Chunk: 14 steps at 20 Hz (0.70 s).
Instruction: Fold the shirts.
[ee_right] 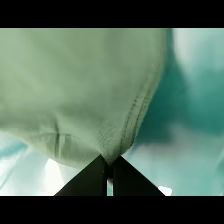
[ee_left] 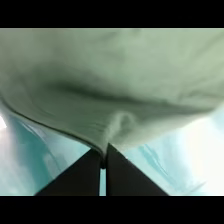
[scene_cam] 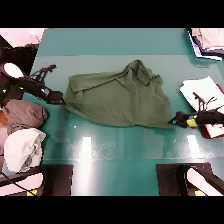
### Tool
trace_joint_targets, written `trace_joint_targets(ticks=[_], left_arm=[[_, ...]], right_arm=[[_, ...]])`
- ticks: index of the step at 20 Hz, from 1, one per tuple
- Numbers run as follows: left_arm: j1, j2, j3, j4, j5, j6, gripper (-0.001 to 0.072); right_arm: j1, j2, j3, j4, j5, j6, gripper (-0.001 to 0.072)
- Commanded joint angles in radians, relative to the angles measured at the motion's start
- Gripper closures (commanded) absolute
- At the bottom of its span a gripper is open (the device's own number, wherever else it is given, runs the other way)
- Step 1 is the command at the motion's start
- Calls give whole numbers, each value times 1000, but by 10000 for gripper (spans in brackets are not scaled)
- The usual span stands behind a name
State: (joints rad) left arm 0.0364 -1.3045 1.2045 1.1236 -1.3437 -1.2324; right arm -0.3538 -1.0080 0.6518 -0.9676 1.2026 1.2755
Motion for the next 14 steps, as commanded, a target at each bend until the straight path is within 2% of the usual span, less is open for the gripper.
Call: trace_joint_targets(ticks=[1,5,10,12,14], left_arm=[[0,100,124,73,70,-66,683],[0,253,425,74,161,-78,683],[0,392,810,74,185,-78,683],[0,425,915,71,198,-83,683],[0,476,946,69,237,-124,683]], right_arm=[[7,127,184,43,-39,37,695],[7,235,552,83,-125,44,695],[-42,299,1004,75,-154,43,695],[-97,318,1133,75,-150,43,695],[-164,335,1230,74,-130,43,695]])
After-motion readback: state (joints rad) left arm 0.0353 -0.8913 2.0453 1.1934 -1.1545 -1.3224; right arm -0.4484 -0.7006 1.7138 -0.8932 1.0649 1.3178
